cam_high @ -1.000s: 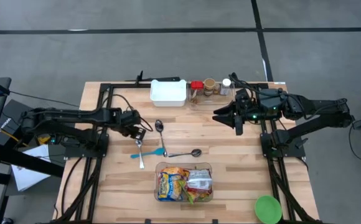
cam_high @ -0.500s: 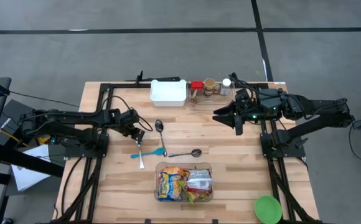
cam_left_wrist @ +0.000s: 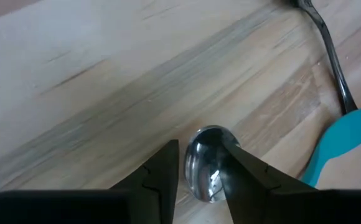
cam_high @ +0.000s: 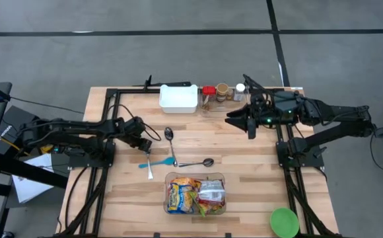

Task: Pick & Place Food Item
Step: Put the silver spoon into the white bin

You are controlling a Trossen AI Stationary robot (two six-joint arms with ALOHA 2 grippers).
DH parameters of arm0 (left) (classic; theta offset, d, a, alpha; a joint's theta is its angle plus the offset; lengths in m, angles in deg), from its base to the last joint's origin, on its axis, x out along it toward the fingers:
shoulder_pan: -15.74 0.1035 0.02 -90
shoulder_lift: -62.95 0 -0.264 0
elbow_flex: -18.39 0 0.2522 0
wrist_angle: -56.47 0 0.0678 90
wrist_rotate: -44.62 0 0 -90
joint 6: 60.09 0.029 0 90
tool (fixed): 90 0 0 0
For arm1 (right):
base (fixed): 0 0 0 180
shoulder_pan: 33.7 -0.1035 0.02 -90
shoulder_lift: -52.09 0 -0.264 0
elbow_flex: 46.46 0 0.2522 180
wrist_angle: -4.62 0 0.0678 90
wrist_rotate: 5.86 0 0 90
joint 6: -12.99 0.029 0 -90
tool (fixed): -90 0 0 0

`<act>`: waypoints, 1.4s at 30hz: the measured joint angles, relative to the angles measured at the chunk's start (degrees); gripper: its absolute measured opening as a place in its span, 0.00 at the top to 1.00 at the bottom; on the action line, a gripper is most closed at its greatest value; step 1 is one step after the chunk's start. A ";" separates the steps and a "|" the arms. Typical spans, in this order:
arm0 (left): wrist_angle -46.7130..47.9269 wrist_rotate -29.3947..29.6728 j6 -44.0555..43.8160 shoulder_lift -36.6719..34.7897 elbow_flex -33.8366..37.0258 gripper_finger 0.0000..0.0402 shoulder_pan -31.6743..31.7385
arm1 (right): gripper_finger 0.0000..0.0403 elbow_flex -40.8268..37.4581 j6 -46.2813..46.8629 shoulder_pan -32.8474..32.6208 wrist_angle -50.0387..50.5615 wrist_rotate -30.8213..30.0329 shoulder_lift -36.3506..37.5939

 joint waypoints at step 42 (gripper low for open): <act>-53.50 22.39 -25.71 1.88 -3.90 1.00 12.45 | 0.57 0.00 -0.12 1.37 1.53 0.10 0.00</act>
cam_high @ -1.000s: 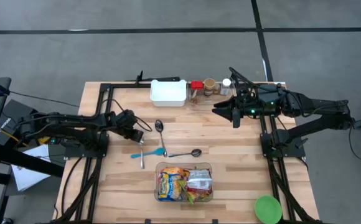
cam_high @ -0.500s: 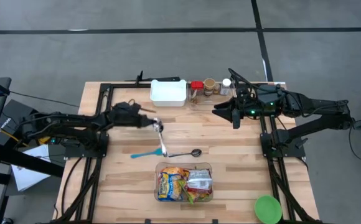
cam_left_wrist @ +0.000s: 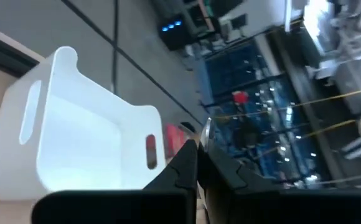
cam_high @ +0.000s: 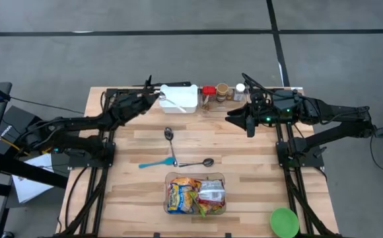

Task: Pick & Place Food Item
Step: Put the silver spoon into the white bin

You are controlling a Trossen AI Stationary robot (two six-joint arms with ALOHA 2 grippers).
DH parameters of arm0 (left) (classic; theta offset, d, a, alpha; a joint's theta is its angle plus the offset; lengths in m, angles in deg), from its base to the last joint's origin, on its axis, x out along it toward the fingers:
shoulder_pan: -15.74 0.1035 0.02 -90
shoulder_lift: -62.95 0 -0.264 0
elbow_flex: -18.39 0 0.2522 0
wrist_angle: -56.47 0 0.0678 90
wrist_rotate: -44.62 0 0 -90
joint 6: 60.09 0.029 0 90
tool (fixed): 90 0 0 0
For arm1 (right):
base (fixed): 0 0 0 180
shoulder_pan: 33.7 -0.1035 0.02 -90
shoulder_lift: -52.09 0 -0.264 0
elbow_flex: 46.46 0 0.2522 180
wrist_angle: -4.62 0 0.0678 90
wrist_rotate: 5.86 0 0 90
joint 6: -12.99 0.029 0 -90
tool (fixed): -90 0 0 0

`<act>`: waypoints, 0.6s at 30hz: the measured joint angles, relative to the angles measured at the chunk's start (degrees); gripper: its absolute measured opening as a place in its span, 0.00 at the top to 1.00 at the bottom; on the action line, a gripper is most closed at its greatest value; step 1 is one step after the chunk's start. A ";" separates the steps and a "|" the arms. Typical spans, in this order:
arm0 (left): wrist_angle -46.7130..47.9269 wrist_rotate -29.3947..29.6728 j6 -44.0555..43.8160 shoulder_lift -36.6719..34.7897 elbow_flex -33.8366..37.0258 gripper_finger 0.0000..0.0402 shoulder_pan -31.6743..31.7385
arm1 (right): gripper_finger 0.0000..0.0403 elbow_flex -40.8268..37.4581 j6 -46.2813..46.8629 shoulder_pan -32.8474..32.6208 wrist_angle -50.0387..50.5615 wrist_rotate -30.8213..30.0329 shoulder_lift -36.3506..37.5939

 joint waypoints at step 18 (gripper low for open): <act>6.70 11.72 -14.43 24.26 -16.11 1.00 0.03 | 0.57 0.01 -1.46 0.12 0.01 -0.02 0.00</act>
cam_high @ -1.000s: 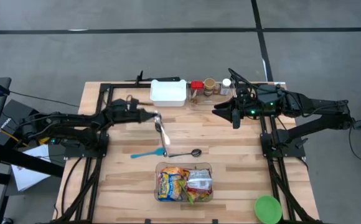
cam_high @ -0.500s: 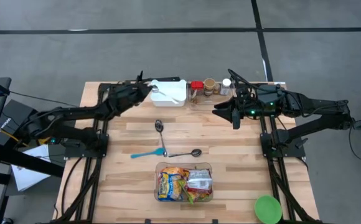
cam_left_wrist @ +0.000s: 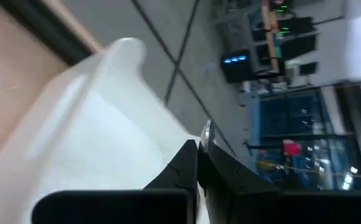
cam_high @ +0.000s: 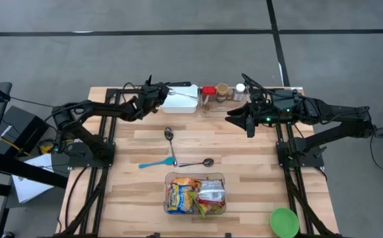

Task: Pick & Place Food Item
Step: Put the silver spoon into the white bin

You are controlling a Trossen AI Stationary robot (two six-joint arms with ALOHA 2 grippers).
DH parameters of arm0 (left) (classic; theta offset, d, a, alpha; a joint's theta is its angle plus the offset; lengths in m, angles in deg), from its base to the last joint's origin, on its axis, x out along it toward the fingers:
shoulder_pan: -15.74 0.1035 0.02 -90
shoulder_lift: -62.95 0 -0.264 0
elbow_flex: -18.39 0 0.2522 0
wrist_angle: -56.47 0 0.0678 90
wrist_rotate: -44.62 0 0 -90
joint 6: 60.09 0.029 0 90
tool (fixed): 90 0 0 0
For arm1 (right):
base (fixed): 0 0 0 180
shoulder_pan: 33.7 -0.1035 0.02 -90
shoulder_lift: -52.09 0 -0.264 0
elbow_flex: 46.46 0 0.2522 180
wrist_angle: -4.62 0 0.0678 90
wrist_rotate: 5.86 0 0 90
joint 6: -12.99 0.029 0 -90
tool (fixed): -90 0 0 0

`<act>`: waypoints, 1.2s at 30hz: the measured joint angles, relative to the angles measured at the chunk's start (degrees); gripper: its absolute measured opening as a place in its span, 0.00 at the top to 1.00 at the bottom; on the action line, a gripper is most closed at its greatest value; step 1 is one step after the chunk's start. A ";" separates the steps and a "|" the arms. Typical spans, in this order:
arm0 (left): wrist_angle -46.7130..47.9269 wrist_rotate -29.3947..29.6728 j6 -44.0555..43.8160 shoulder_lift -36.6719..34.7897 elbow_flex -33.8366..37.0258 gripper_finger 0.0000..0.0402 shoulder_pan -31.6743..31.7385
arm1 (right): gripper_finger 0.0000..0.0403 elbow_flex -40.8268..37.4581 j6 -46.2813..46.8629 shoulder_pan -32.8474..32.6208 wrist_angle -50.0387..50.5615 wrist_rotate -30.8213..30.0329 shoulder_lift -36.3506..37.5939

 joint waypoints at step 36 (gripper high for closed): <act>7.62 2.26 -3.46 0.42 0.02 0.96 0.00 | 0.57 -0.01 -0.47 -0.02 3.45 0.00 0.00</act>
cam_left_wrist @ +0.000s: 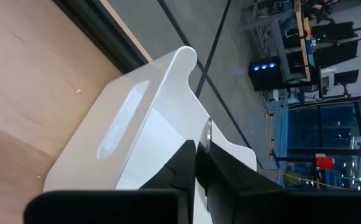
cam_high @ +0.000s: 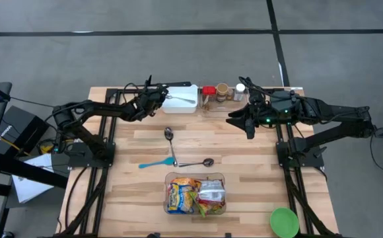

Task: Pick & Place Food Item
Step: Put the silver spoon into the white bin

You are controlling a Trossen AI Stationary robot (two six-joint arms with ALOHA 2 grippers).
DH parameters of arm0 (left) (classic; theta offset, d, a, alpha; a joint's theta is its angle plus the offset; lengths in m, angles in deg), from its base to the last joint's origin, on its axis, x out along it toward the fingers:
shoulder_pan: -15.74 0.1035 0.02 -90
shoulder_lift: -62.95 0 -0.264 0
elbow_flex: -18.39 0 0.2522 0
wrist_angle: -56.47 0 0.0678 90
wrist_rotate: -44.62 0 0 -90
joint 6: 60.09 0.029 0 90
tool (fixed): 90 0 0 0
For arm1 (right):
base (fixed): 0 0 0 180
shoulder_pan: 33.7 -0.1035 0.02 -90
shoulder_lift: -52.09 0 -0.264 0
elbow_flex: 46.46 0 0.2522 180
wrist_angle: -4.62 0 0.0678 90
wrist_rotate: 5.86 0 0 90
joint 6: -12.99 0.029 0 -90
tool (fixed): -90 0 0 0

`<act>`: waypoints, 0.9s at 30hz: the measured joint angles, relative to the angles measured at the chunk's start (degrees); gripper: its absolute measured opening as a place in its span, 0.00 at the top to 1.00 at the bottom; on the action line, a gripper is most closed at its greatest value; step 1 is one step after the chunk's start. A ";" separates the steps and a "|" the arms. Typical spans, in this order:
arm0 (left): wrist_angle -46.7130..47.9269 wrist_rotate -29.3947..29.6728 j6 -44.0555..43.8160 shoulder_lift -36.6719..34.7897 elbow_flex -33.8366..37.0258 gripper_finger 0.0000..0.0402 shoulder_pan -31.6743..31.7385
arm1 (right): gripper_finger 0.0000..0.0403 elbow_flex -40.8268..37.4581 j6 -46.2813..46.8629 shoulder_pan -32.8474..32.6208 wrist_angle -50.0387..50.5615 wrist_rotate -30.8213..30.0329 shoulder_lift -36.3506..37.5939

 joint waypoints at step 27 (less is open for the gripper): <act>-3.22 -0.04 0.04 0.00 0.04 0.79 0.00 | 0.57 0.00 0.45 -0.02 0.02 0.00 0.00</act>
